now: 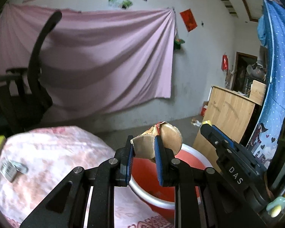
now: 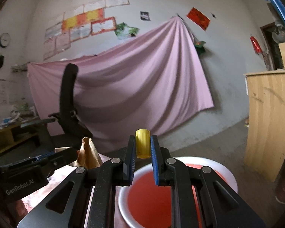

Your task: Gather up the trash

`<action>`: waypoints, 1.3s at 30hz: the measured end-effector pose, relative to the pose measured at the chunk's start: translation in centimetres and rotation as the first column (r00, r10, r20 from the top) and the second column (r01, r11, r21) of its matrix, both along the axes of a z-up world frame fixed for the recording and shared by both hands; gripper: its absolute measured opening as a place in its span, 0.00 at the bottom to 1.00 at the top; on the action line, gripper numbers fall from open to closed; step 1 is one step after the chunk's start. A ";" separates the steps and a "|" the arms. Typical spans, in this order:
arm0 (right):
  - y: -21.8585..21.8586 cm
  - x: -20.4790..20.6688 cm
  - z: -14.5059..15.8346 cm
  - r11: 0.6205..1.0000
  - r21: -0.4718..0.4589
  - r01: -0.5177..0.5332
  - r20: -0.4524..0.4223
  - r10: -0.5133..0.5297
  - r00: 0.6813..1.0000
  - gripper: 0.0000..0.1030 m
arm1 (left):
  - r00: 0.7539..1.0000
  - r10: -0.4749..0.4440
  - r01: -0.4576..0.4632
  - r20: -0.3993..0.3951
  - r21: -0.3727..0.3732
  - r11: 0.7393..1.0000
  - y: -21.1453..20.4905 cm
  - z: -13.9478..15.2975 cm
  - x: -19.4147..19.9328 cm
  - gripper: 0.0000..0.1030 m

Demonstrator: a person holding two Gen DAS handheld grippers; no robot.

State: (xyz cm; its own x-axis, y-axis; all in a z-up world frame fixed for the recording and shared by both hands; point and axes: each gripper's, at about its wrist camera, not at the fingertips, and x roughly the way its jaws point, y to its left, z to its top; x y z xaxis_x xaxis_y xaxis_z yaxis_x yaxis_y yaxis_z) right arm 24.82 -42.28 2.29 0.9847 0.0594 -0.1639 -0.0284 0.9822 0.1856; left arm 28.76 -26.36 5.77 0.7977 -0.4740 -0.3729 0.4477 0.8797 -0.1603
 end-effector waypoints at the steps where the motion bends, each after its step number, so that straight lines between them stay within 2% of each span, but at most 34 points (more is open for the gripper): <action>1: -0.2 0.1 -0.1 1.000 0.002 0.006 -0.011 -0.006 1.000 0.13 | 1.000 0.000 0.000 -0.017 -0.002 1.000 -0.2 0.0 0.3 0.17; 9: -1.9 1.2 -0.9 0.998 0.027 0.052 -0.094 -0.049 0.994 0.13 | 0.991 -0.020 0.018 -0.134 -0.014 1.000 -1.3 -1.1 2.1 0.17; 14: -2.4 1.6 -1.2 0.997 0.036 0.062 -0.131 -0.057 0.990 0.13 | 0.983 -0.040 0.040 -0.181 -0.003 0.999 -2.1 -1.5 2.9 0.17; 21: -2.8 1.9 -1.4 0.997 0.042 0.067 -0.157 -0.060 0.986 0.13 | 0.976 -0.054 0.054 -0.212 -0.004 0.999 -2.5 -1.7 3.4 0.19; 39: -4.1 2.8 -2.2 0.994 0.072 0.087 -0.221 -0.069 0.973 0.14 | 0.964 -0.056 0.053 -0.259 -0.019 0.998 -3.0 -2.1 4.7 0.35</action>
State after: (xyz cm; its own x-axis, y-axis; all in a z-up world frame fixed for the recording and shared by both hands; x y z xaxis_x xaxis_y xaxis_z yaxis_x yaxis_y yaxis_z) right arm 27.57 -46.38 0.13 0.9278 0.0056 -0.3731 0.0978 0.9613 0.2577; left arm 33.50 -29.38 3.69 0.6469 -0.5200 -0.5578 0.4370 0.8522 -0.2877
